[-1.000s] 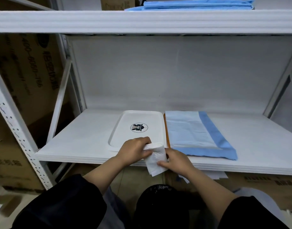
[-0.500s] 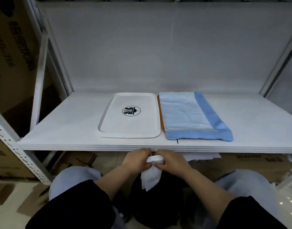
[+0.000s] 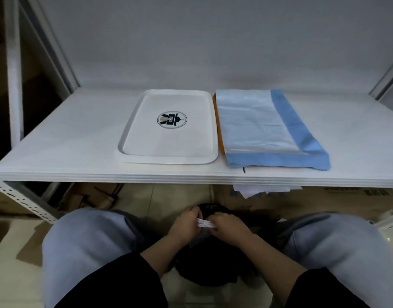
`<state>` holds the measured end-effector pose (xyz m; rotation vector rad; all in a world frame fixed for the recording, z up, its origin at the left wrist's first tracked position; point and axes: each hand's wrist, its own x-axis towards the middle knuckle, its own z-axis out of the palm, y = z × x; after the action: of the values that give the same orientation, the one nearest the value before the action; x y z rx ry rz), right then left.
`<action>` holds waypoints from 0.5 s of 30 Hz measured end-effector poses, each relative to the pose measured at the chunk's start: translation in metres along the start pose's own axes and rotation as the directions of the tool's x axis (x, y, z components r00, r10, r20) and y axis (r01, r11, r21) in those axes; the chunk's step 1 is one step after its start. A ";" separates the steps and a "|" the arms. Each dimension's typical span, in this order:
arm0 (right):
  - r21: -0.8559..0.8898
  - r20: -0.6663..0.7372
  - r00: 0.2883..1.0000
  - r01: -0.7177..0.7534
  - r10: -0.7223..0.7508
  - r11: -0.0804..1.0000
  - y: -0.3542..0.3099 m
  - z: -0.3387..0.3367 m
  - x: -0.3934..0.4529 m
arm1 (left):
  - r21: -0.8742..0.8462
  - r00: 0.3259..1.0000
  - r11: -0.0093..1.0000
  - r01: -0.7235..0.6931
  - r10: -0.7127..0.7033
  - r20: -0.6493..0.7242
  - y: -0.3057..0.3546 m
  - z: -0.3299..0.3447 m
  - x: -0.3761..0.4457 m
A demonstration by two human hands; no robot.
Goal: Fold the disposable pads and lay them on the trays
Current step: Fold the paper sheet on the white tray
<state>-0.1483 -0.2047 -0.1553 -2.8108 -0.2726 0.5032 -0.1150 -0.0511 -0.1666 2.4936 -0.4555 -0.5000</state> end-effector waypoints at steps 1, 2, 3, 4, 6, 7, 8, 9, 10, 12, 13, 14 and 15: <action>0.021 0.010 1.000 -0.015 0.015 1.000 0.002 0.010 0.003 | -0.037 1.000 0.999 0.012 -0.011 0.020 -0.005 0.005 0.001; 0.048 0.012 1.000 -0.030 0.029 0.998 0.003 0.018 0.004 | -0.067 0.999 0.998 0.020 -0.018 0.041 -0.010 0.010 0.001; 0.076 0.020 0.999 -0.047 0.045 0.996 0.004 0.027 0.006 | -0.084 0.997 0.996 0.032 -0.026 0.069 -0.015 0.016 0.002; 0.103 0.024 0.998 -0.062 0.060 0.993 0.006 0.035 0.007 | -0.086 0.994 0.995 0.044 -0.035 0.105 -0.020 0.022 0.002; 0.160 0.029 0.996 -0.092 0.089 0.983 0.009 0.050 0.008 | -0.068 0.979 0.996 0.061 -0.046 0.200 -0.028 0.033 0.001; 0.186 0.030 0.994 -0.112 0.108 0.976 0.010 0.056 0.008 | -0.056 0.967 0.996 0.070 -0.054 0.250 -0.031 0.038 0.001; 0.209 0.035 0.991 -0.131 0.127 0.969 0.013 0.063 0.009 | -0.044 0.953 0.996 0.083 -0.066 0.295 -0.034 0.044 0.001; 0.231 0.049 0.988 -0.155 0.147 0.961 0.015 0.070 0.008 | -0.037 0.940 0.995 0.095 -0.077 0.332 -0.036 0.049 0.001; 0.257 0.067 0.984 -0.176 0.164 0.950 0.018 0.077 0.008 | -0.039 0.929 0.994 0.105 -0.084 0.360 -0.037 0.053 0.000; 0.306 0.102 0.977 -0.211 0.188 0.929 0.022 0.089 0.007 | -0.044 0.907 0.990 0.131 -0.101 0.409 -0.038 0.062 -0.001; 0.321 0.125 0.974 -0.219 0.188 0.922 0.023 0.093 0.006 | -0.043 0.895 0.989 0.145 -0.113 0.431 -0.038 0.066 -0.001; 0.337 0.155 0.971 -0.225 0.182 0.914 0.024 0.097 0.006 | -0.040 0.885 0.986 0.160 -0.125 0.449 -0.038 0.068 -0.001; 0.351 0.194 0.964 -0.239 0.179 0.906 0.024 0.101 0.005 | -0.041 0.876 0.984 0.171 -0.133 0.465 -0.038 0.072 -0.001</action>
<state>-0.1769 -0.2032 -0.2553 -2.4417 0.0926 0.7423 -0.1390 -0.0526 -0.2442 2.3309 -0.4055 -1.1661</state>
